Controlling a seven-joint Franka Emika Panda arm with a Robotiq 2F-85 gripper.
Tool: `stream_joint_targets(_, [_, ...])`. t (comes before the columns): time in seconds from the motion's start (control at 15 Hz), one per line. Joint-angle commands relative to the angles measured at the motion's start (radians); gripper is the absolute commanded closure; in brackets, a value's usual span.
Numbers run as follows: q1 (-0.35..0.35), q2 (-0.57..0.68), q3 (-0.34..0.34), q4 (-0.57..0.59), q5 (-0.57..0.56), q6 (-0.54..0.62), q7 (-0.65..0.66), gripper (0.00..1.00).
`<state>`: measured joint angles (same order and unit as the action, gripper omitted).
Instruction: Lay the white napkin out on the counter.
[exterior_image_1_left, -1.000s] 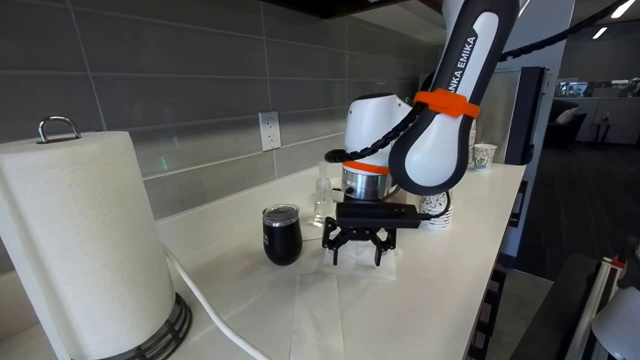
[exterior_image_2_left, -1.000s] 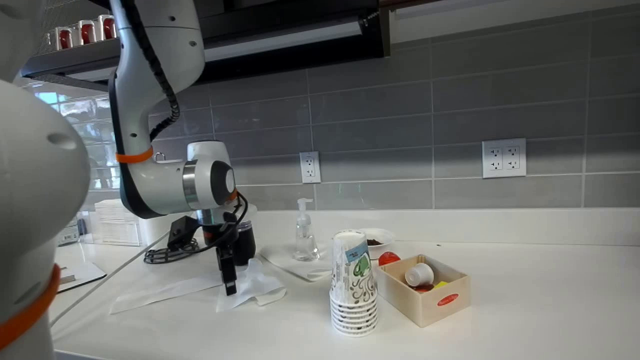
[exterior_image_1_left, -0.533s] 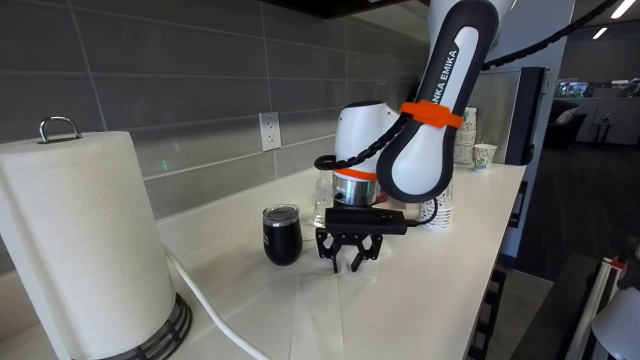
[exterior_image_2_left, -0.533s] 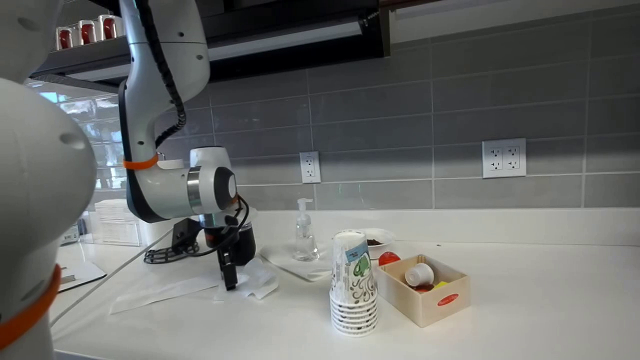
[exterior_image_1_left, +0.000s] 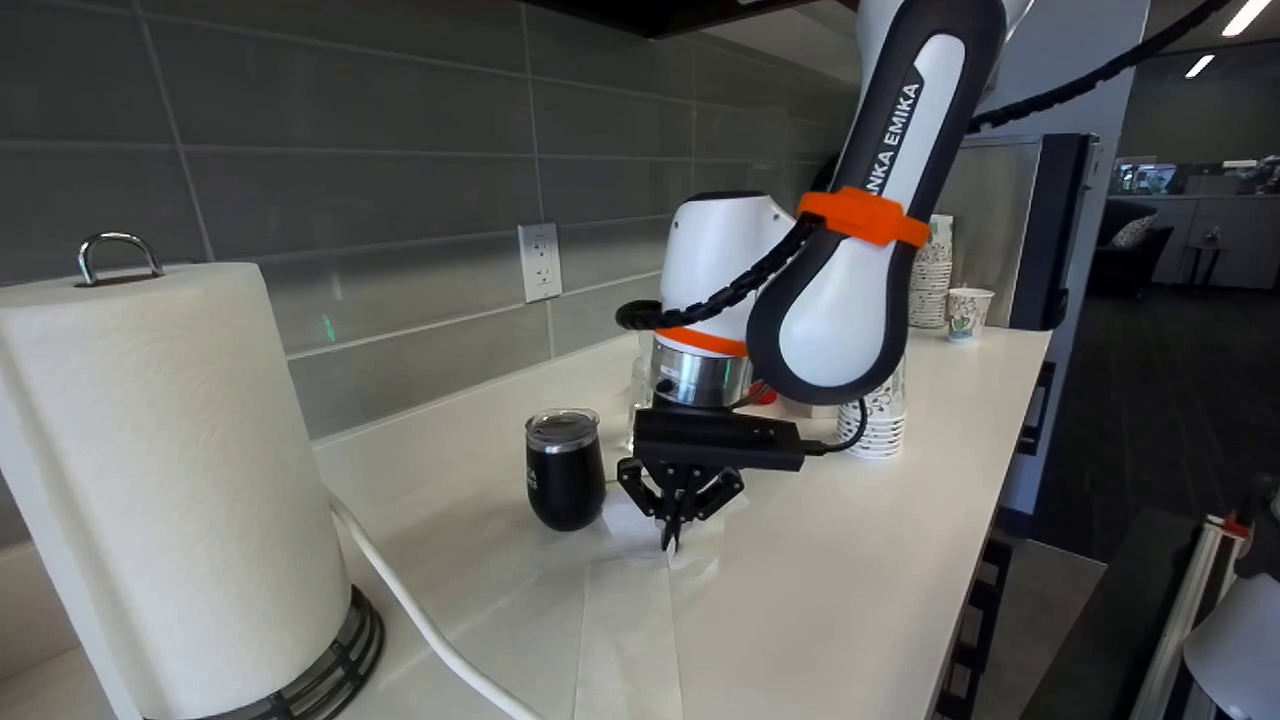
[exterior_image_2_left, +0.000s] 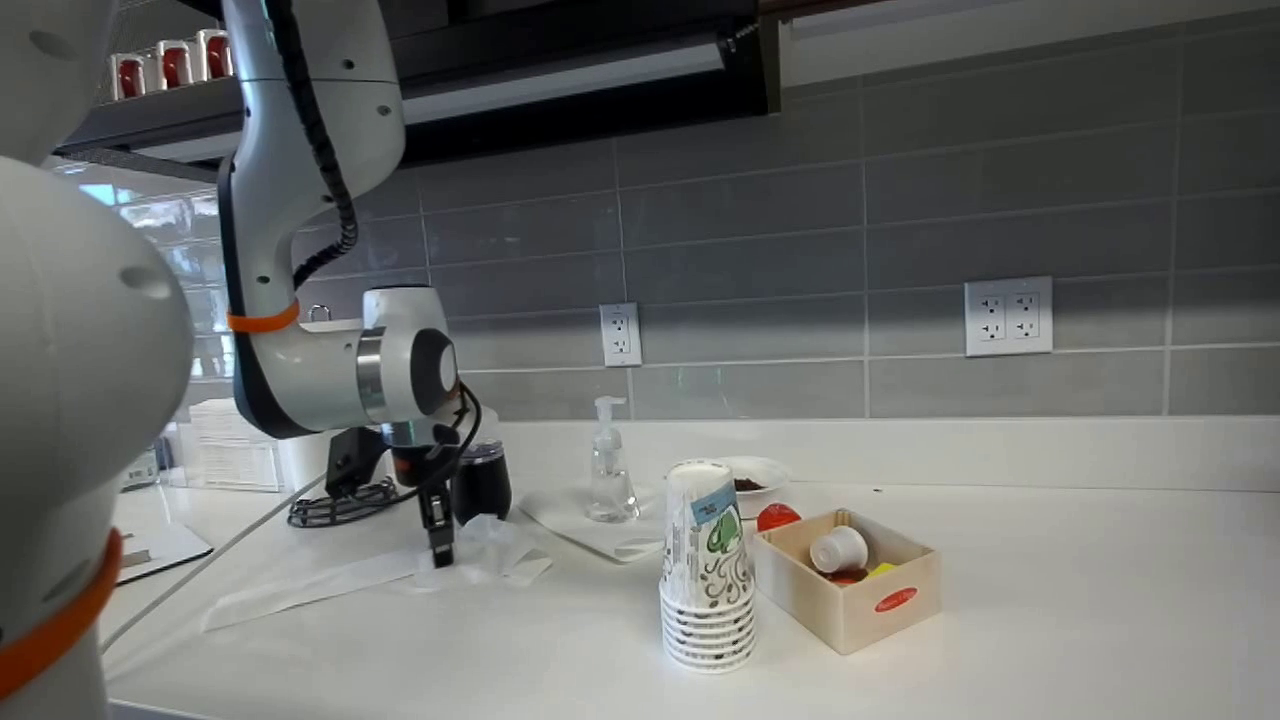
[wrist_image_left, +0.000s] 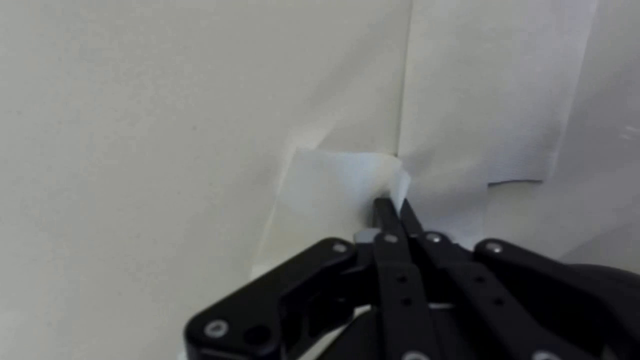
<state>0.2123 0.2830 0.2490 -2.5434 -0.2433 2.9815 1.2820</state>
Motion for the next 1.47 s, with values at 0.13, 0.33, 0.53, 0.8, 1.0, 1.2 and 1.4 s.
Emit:
stream_joint_targets(0.13, [-0.006,-0.136,0.088,-0.092,0.306,-0.025,-0.123,1.00])
stream_joint_targets(0.33, [-0.035,-0.199,0.147,-0.141,0.515,-0.012,-0.207,1.00])
stream_joint_targets(0.53, [-0.155,-0.243,0.303,-0.159,0.755,-0.005,-0.311,1.00])
stream_joint_targets(0.8, [-0.219,-0.333,0.385,-0.164,1.077,-0.027,-0.481,1.00])
stream_joint_targets(1.0, [-0.196,-0.442,0.335,-0.157,1.314,-0.103,-0.677,1.00])
stream_joint_targets(1.2, [-0.174,-0.571,0.248,-0.201,1.528,-0.235,-0.916,1.00])
stream_joint_targets(1.4, [-0.110,-0.645,0.082,-0.250,1.588,-0.374,-1.083,1.00])
